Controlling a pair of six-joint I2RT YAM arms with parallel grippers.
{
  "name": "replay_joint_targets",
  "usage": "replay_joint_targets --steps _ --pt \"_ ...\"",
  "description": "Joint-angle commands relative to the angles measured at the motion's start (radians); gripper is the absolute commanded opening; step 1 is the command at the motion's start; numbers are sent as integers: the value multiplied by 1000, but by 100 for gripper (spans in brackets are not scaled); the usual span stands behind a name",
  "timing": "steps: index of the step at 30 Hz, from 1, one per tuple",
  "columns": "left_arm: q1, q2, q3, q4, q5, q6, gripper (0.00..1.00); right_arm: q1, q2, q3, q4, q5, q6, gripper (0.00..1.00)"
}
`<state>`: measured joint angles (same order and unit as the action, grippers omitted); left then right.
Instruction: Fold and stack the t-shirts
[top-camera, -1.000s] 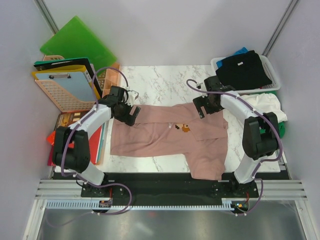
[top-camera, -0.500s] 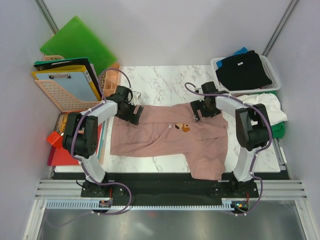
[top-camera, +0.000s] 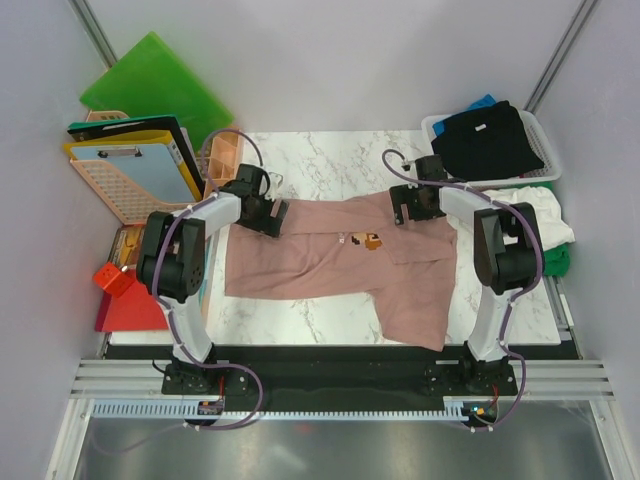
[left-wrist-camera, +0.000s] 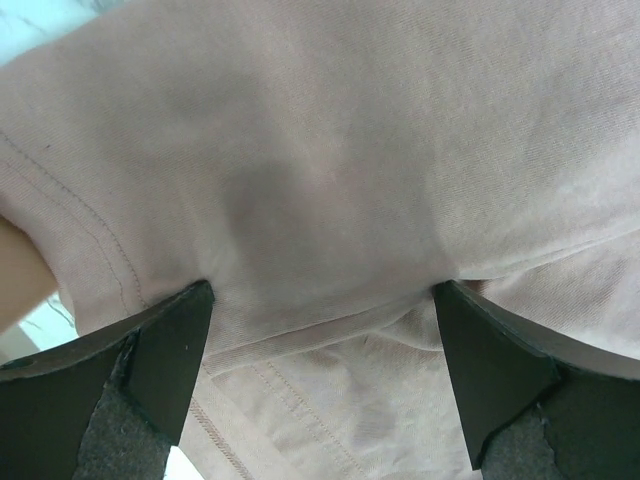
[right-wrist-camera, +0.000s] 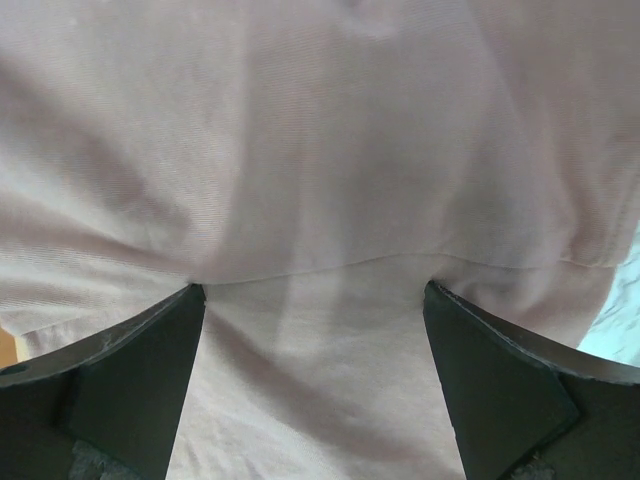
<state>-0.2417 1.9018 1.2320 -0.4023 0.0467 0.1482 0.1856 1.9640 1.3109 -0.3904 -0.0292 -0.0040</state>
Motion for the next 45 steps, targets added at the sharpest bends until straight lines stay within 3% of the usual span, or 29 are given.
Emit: replay_joint_targets --steps 1,15,21,26,33,37,41,42,45 --pt "8 59 41 13 -34 -23 100 -41 93 10 -16 -27 16 98" --pt "39 290 460 -104 -120 33 100 -44 255 313 -136 -48 -11 98" --pt "56 241 433 -87 -93 27 100 -44 199 317 -166 -95 -24 98" --pt "62 30 370 -81 -9 21 100 -46 40 286 -188 -100 -40 98" --pt "62 -396 406 -99 -42 137 100 -49 -331 563 -376 23 -94 98" --pt "79 -647 282 -116 -114 200 100 -87 -607 385 -335 124 -109 98" --pt "99 -800 262 -355 -101 160 100 -120 -847 217 -401 133 -142 98" --pt "101 -828 265 -504 -88 153 100 -121 -866 180 -474 137 -166 98" --pt "134 -923 177 -627 19 139 100 -126 -913 124 -618 173 -178 98"
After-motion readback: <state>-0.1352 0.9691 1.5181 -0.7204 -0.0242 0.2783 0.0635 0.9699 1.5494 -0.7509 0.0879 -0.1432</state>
